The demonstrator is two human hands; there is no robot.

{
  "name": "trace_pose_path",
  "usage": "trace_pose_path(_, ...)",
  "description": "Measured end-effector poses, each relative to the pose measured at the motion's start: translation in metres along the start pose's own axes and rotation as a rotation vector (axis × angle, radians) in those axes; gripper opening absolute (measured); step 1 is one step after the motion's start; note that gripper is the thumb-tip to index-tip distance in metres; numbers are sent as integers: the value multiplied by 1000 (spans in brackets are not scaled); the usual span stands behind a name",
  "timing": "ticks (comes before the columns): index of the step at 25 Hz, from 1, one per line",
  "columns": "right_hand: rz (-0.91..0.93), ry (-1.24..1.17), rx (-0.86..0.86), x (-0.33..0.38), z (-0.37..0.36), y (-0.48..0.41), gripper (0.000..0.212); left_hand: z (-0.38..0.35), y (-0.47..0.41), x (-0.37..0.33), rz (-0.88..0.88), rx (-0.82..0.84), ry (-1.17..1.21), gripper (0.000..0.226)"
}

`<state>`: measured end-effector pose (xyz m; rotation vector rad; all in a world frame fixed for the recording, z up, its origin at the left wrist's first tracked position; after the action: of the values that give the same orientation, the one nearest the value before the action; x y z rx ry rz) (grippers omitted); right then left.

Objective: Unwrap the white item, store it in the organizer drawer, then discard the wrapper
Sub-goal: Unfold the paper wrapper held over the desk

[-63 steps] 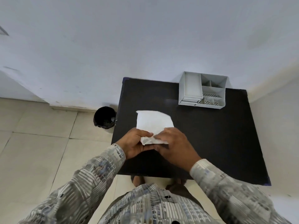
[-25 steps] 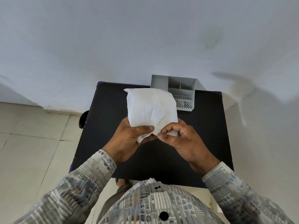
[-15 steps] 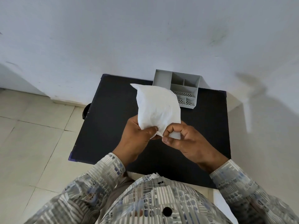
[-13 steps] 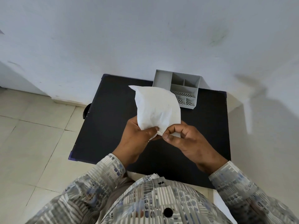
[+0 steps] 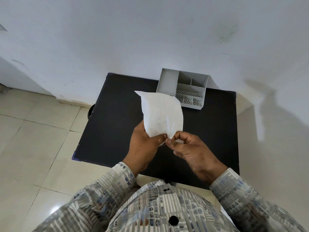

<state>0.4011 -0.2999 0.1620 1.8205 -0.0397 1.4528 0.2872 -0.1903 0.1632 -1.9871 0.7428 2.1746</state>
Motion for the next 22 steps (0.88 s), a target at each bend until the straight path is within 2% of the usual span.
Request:
trace_pose_path(3,80,57,10,2,1,-2,17,1,-1,4,21,-81,-29,50)
trace_pose_path(5,224,259,-105,7,9,-5,19,6,-5,5,63,-104,32,46)
trace_pose_path(8,436,562,-286,24,17,-1,11,15,-9,3,82,-133,98,46)
trace_pose_path(10,610,674,-306,38,7,5,13,15,-8,3,93,-148,107,44)
trace_pose_path(13,825,990,-330,46,-20,4,28,9,-6,9,113,-169,91,37)
trace_pose_path(16,746,1159,-321,40,-26,-9,36,8,-6,14,140,-179,110,40)
trace_pose_path(19,586,1135,-281,31,-24,-19,39,7,-2,15,132,-124,78,48)
trace_pose_path(22,486,1150,-288,25,-24,-26,40,8,1,23,126,-147,49,52)
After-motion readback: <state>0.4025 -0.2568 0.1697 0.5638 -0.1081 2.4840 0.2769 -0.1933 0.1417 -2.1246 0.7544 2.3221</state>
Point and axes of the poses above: each hand's wrist, its own y-axis away from the middle knuckle, its own z-axis out of the back of the hand, x = y × z, the point moved 6 cm from there along -y, towards the middle knuckle, and after that the axes turned 11 degrees about -x, right-handed, at the moved point
